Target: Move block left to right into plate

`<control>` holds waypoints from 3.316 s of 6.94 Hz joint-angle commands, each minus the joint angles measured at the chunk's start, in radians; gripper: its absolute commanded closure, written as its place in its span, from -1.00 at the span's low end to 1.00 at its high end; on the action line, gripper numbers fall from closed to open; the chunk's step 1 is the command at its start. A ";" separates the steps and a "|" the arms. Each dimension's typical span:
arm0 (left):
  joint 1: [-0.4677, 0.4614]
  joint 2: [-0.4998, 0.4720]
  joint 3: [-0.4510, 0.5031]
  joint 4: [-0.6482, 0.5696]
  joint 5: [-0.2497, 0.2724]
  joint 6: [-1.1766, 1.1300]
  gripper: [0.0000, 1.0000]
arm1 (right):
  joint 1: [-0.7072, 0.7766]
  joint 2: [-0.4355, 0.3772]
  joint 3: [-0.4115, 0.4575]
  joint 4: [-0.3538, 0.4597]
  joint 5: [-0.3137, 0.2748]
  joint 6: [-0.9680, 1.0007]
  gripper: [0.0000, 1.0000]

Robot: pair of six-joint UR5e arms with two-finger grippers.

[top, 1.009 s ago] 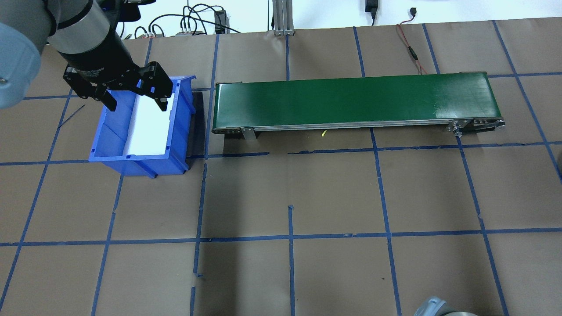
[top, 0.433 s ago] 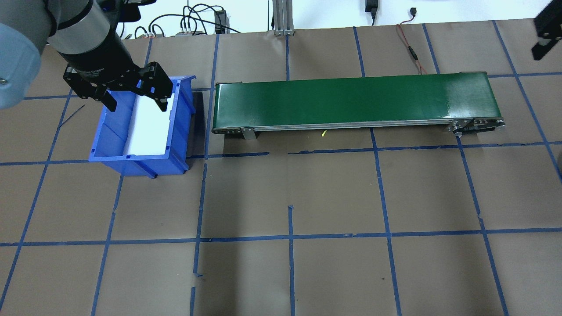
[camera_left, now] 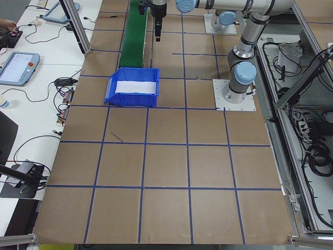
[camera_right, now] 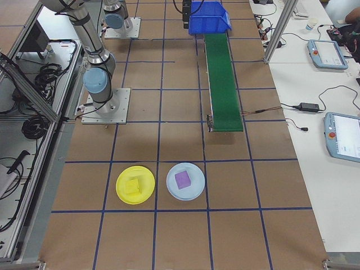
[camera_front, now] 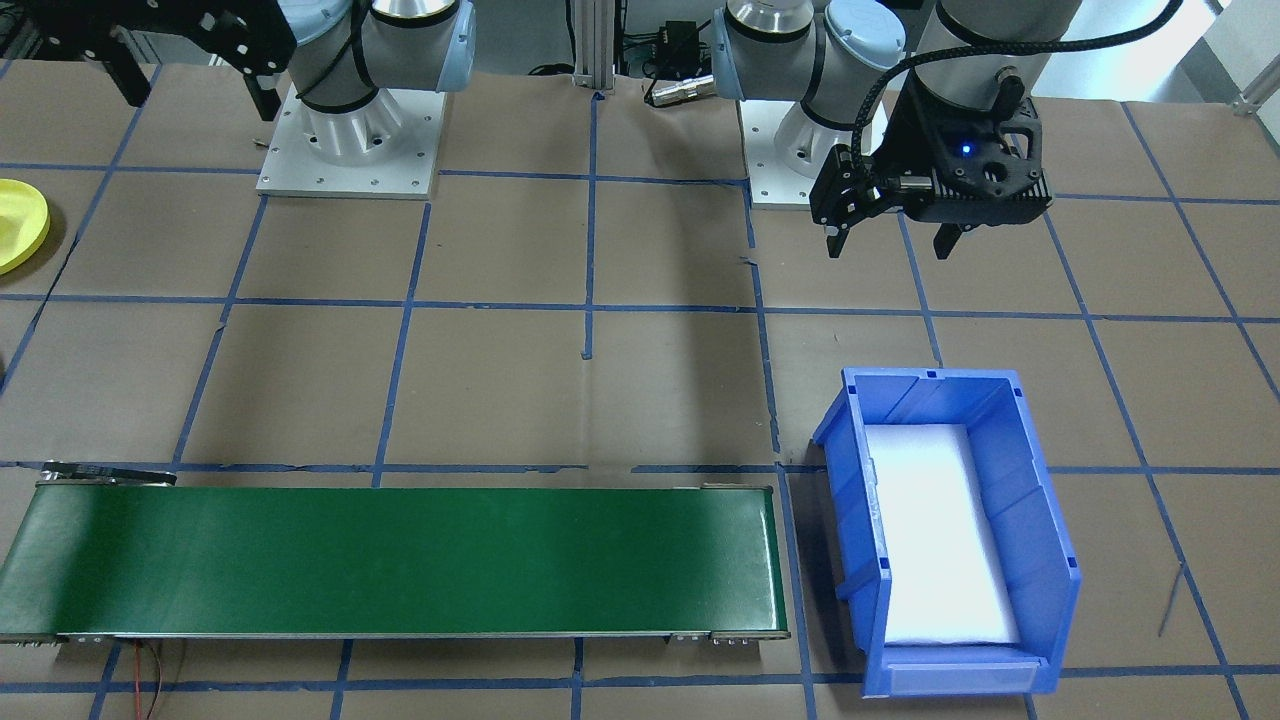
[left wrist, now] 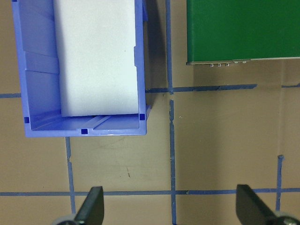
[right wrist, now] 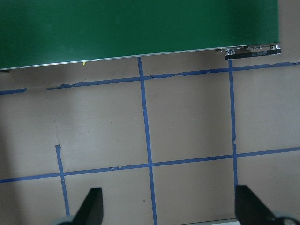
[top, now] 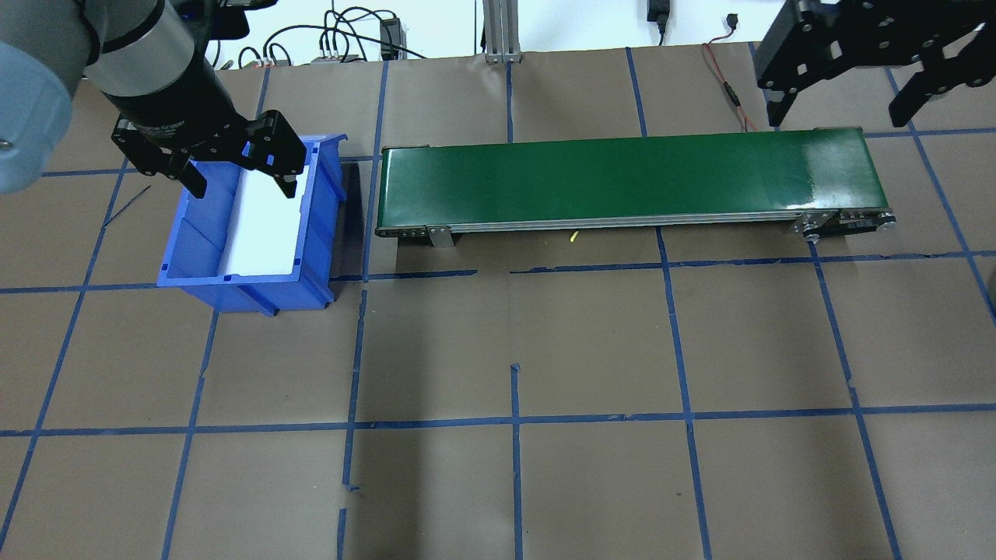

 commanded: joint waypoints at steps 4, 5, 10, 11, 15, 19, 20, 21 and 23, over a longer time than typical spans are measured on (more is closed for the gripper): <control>-0.004 0.005 0.000 0.000 0.000 0.000 -1.00 | 0.026 0.023 0.169 -0.033 0.000 0.007 -1.00; -0.001 0.005 0.002 -0.008 0.003 -0.009 -1.00 | 0.028 0.024 0.221 -0.030 -0.002 0.007 -1.00; 0.002 0.015 -0.002 -0.061 -0.005 -0.020 -1.00 | 0.031 0.030 0.226 -0.240 0.009 0.006 -1.00; 0.006 0.015 0.000 -0.060 -0.005 -0.020 -1.00 | 0.029 0.027 0.219 -0.190 0.012 0.007 -1.00; 0.007 0.015 -0.006 -0.055 -0.003 -0.020 -1.00 | 0.029 0.030 0.208 -0.226 0.043 -0.097 -1.00; 0.010 0.015 -0.005 -0.052 -0.003 -0.018 -1.00 | 0.031 0.029 0.213 -0.292 -0.003 0.050 -1.00; 0.010 0.015 -0.005 -0.052 -0.003 -0.018 -1.00 | 0.031 0.030 0.213 -0.292 0.004 0.050 -1.00; 0.010 0.015 -0.005 -0.052 -0.003 -0.018 -1.00 | 0.029 0.030 0.211 -0.288 0.007 0.050 -1.00; 0.010 0.017 -0.005 -0.051 -0.002 -0.018 -1.00 | 0.031 0.029 0.211 -0.282 0.007 0.047 -1.00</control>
